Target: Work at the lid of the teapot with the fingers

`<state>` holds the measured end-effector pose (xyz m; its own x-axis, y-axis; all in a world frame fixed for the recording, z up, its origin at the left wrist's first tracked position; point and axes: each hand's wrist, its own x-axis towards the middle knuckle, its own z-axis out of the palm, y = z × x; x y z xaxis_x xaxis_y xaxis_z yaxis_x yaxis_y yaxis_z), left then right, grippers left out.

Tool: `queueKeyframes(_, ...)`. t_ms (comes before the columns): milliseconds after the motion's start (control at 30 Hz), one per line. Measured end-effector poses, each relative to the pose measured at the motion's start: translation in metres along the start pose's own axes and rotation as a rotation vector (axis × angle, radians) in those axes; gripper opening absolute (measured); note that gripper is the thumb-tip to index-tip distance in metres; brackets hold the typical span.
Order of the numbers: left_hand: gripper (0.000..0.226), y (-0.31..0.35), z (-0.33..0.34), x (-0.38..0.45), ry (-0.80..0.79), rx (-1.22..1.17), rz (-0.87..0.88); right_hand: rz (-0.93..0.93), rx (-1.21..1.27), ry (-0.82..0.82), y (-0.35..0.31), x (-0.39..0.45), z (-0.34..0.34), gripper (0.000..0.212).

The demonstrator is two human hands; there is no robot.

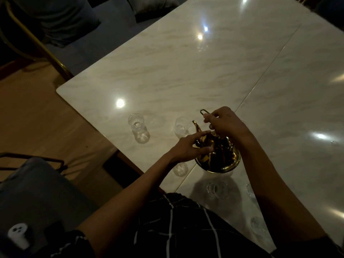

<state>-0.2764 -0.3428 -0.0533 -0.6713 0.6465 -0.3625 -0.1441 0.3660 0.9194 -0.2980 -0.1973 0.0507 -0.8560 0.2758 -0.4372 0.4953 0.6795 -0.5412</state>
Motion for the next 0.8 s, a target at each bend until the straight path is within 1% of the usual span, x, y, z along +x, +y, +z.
queueKeyframes(800,0.067,0.012,0.018,-0.005,0.065,-0.056,0.031,-0.04,-0.032,-0.009,-0.005,-0.014,-0.021,0.033)
